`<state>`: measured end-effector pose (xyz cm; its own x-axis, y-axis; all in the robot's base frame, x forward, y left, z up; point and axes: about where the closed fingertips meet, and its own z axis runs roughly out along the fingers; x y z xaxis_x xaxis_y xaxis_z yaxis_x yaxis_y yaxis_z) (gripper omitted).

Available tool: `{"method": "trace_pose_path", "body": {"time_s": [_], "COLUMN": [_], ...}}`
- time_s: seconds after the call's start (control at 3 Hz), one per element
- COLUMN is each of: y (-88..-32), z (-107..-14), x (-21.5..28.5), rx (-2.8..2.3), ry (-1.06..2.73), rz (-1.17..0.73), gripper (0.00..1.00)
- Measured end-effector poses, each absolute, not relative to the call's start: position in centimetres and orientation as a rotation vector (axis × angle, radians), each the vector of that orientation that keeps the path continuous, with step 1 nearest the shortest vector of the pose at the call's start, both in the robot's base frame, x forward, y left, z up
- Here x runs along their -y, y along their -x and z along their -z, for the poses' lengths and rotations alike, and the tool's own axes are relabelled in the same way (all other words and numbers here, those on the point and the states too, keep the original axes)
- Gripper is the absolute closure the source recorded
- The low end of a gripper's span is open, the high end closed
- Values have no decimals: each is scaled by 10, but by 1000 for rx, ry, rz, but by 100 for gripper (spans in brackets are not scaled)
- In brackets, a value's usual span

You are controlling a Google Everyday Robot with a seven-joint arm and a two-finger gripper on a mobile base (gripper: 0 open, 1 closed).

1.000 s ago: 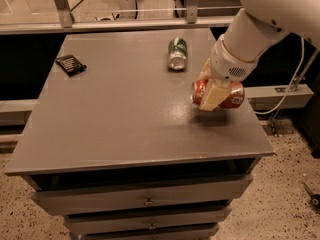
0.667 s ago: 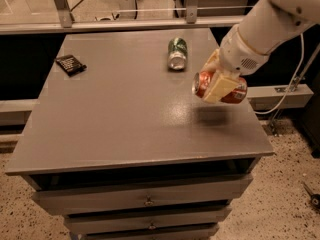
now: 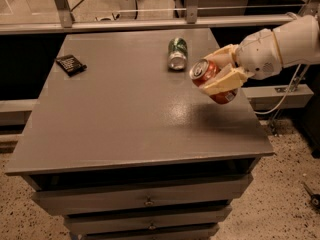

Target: Place coke can upright

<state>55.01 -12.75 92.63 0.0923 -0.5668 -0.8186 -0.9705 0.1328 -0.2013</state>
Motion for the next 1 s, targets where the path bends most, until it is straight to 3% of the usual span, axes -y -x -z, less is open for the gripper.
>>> {"method": "trace_pose_path", "body": {"time_s": [1.0], "y": [-550], "z": [-927], "x": [139], "rx": [-1319], "ry": [1135], "rz": [-979], "gripper": [100]}}
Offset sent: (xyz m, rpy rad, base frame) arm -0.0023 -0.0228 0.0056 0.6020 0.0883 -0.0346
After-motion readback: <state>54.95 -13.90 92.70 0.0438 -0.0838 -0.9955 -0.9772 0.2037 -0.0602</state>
